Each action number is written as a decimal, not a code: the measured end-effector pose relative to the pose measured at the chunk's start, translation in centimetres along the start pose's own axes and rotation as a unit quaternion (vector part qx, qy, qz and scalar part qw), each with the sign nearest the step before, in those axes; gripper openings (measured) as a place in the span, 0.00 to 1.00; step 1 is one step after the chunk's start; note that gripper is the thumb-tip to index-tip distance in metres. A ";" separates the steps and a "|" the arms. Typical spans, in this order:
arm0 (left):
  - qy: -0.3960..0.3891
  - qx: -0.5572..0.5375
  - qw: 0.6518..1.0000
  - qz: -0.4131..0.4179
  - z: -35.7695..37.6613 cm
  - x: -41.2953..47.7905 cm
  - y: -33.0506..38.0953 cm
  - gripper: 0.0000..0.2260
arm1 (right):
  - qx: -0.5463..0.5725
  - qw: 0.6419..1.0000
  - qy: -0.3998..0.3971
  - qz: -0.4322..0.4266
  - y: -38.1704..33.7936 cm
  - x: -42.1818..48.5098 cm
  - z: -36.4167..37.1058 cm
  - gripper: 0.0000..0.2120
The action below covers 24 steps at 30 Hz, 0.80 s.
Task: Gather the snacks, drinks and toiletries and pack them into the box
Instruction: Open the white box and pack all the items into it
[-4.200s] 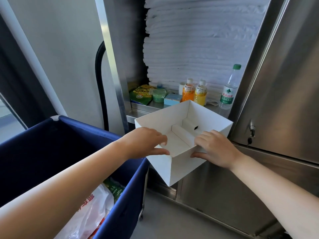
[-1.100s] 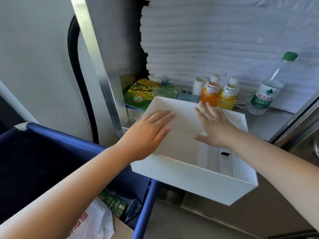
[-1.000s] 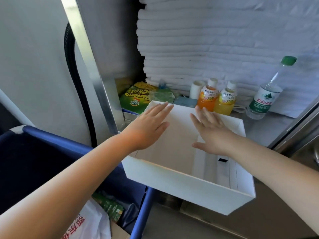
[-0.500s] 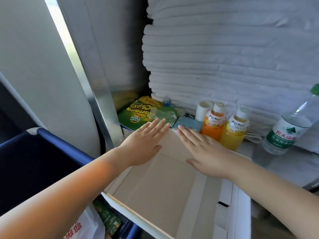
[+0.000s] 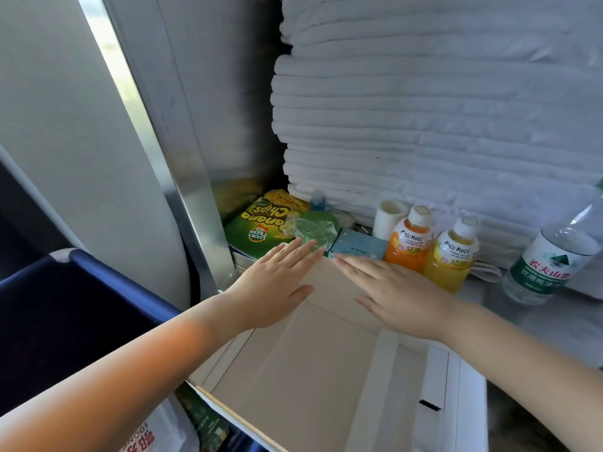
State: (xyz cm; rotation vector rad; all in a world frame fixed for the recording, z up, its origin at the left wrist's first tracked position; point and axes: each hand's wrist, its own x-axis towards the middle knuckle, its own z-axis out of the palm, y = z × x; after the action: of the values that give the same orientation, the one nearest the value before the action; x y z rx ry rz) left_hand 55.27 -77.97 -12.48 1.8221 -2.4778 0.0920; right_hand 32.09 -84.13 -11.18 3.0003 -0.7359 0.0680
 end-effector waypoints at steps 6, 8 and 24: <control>0.074 -0.134 0.987 -0.037 -1.0 1.4 -1.4 0.21 | 0.037 0.999 0.000 0.004 0.2 0.1 0.1 0.29; 0.122 -0.132 0.981 -0.077 -1.2 2.6 -2.4 0.20 | 0.044 0.999 0.003 0.007 0.2 0.1 0.0 0.28; -0.028 0.020 0.961 -0.276 4.6 11.3 -9.8 0.31 | 0.054 0.998 0.016 0.006 0.5 0.1 0.4 0.28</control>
State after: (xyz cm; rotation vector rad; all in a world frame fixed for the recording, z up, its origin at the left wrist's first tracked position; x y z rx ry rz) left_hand 61.18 -92.03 -15.93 2.4813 -1.9104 0.0613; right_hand 31.98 -84.67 -11.56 3.0884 -0.7726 0.1616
